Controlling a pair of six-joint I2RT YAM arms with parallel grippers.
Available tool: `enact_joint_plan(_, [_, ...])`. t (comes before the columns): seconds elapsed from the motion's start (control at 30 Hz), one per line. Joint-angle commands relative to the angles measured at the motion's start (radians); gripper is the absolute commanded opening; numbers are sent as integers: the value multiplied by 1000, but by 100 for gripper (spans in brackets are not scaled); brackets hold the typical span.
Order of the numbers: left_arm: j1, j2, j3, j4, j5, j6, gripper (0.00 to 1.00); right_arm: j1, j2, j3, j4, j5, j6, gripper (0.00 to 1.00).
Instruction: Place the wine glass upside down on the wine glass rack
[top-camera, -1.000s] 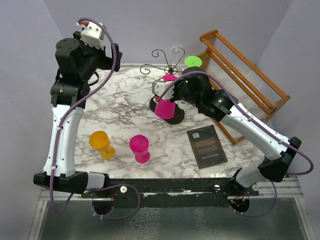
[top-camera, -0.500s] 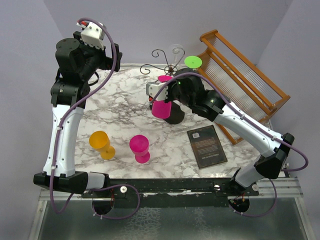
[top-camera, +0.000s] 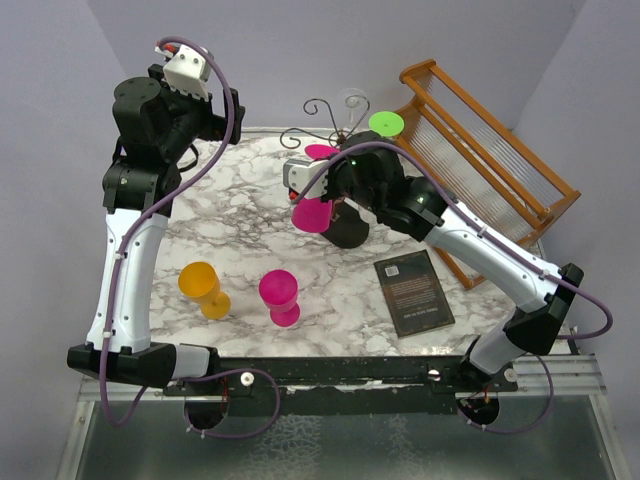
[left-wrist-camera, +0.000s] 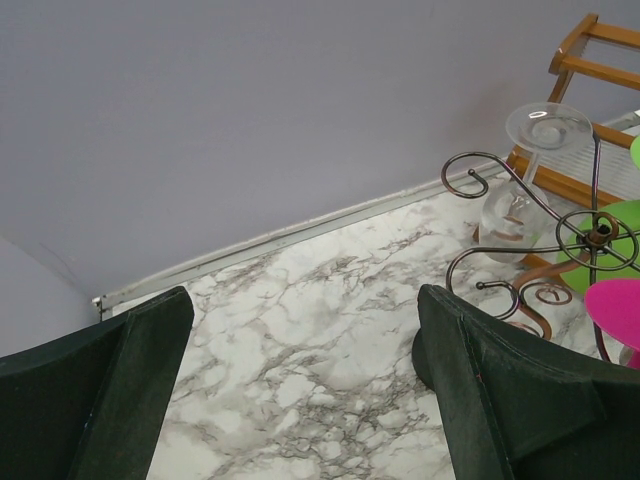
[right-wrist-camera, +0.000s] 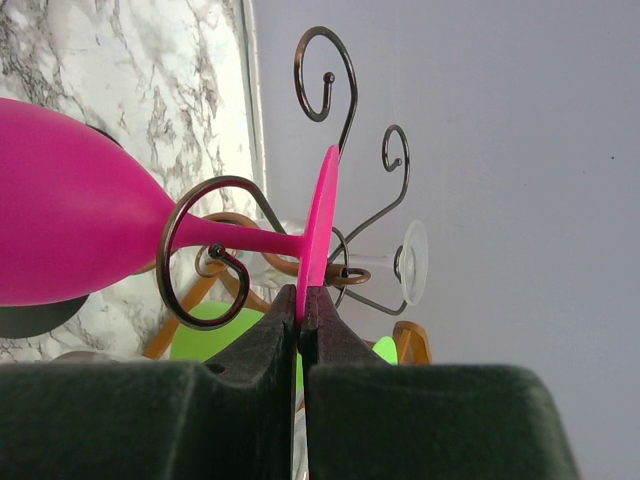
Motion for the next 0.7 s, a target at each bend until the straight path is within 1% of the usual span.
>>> enact_joint_plan(0.0, [5, -11, -7, 30, 17, 2, 98, 18, 17, 42, -2, -17, 12, 1])
enact_joint_plan(0.3, [5, -14, -13, 30, 2, 12, 98, 35, 7, 78, -66, -81, 57, 1])
enact_joint_plan(0.5, [5, -12, -14, 30, 0, 13, 98, 35, -17, 67, -85, -92, 61, 1])
enact_joint_plan(0.67, [6, -9, -22, 34, -2, 14, 98, 36, -39, 40, -85, -72, 49, 1])
